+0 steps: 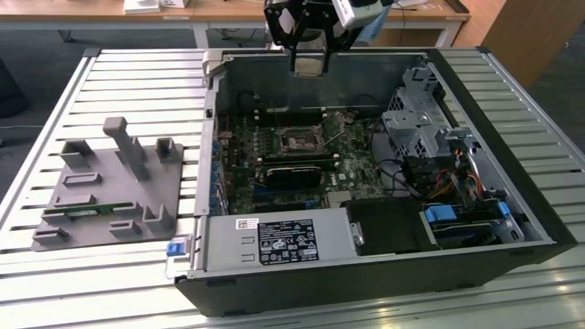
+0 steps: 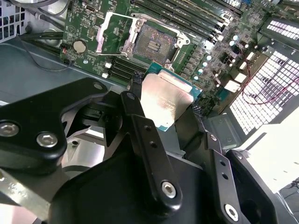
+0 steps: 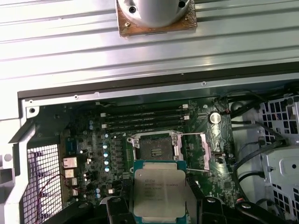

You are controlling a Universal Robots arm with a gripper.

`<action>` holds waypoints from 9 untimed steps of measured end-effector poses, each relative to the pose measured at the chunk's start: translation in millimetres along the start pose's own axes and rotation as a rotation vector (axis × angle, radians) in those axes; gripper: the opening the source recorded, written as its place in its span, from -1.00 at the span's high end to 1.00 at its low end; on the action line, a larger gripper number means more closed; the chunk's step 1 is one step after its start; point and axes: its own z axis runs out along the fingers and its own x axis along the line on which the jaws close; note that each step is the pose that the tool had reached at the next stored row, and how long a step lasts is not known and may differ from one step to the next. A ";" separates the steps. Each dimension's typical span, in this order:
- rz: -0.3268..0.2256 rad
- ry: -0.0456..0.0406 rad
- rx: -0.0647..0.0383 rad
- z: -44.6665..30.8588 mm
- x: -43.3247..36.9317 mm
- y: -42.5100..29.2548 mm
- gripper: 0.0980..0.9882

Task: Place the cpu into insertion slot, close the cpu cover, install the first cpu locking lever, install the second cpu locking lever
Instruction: 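Place the cpu into insertion slot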

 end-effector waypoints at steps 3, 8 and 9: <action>0.005 -0.0004 0.000 0.0 0.0 0.0 0.02; 0.013 -0.0012 0.000 0.0 0.0 0.0 0.02; 0.015 -0.0013 0.000 0.0 0.0 0.0 0.02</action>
